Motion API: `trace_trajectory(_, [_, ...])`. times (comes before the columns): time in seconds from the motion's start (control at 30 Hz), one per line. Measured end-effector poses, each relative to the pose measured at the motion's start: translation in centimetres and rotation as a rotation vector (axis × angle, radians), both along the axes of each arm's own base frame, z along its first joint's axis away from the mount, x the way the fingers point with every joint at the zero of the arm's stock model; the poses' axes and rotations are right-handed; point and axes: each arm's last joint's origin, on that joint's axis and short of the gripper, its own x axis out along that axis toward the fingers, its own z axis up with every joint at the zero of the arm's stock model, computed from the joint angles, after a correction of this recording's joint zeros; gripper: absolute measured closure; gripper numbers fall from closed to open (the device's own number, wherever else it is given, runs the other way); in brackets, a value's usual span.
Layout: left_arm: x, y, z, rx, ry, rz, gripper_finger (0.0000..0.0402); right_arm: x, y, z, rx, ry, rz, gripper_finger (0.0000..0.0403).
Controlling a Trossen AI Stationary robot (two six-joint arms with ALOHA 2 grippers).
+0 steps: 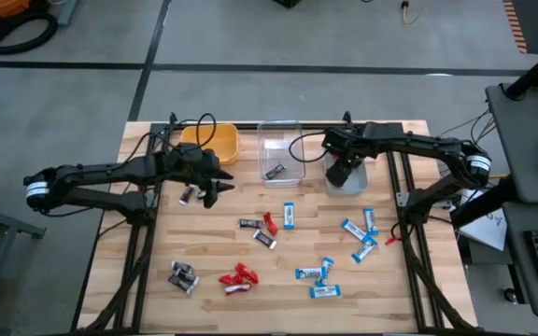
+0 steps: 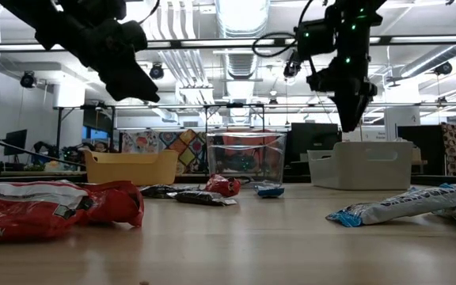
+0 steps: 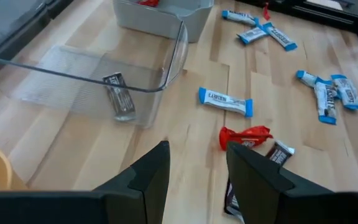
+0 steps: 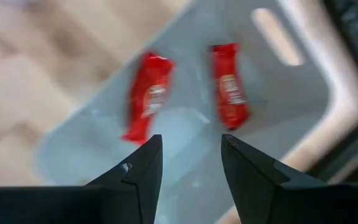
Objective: Sort candy
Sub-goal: Put the white chocolate into the yellow bin
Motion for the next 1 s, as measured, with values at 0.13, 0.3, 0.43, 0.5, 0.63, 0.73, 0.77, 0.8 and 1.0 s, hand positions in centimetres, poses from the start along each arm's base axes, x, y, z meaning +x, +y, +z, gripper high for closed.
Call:
trace_trajectory(0.13, [0.2, 0.0, 0.2, 0.015, -0.033, -0.006, 0.0260, -0.5, 0.9, 1.3, 0.123, -0.125, -0.023, 0.0247])
trace_trajectory(0.3, [0.8, -0.2, 0.6, 0.055, -0.165, -0.021, 0.0260, -0.9, 2.6, 2.8, 0.205, -0.223, -0.002, 0.0253])
trace_trajectory(0.43, [0.9, -0.3, 0.3, 0.087, -0.280, -0.030, 0.0260, -0.7, 4.7, 3.3, 0.246, -0.251, 0.026, 0.0254])
trace_trajectory(0.5, [0.9, -0.3, 0.1, 0.090, -0.309, -0.027, 0.0260, -0.4, 6.0, 3.3, 0.264, -0.248, 0.039, 0.0253])
trace_trajectory(0.63, [0.8, -0.4, -0.3, 0.096, -0.342, -0.026, 0.0260, 0.2, 8.8, 3.0, 0.302, -0.219, 0.096, 0.0253])
trace_trajectory(0.73, [0.7, -0.4, -0.5, 0.090, -0.359, -0.022, 0.0260, 0.5, 11.0, 2.0, 0.325, -0.177, 0.129, 0.0252])
trace_trajectory(0.77, [0.7, -0.4, -0.6, 0.087, -0.358, -0.020, 0.0260, 0.5, 11.7, 1.6, 0.334, -0.164, 0.121, 0.0252])
trace_trajectory(0.8, [0.7, -0.4, -0.6, 0.087, -0.360, -0.020, 0.0260, 0.4, 12.3, 1.2, 0.343, -0.152, 0.109, 0.0252])
trace_trajectory(1.0, [0.8, -0.4, -0.3, 0.093, -0.378, -0.021, 0.0260, -0.8, 15.5, -1.7, 0.343, -0.063, 0.005, 0.0252])
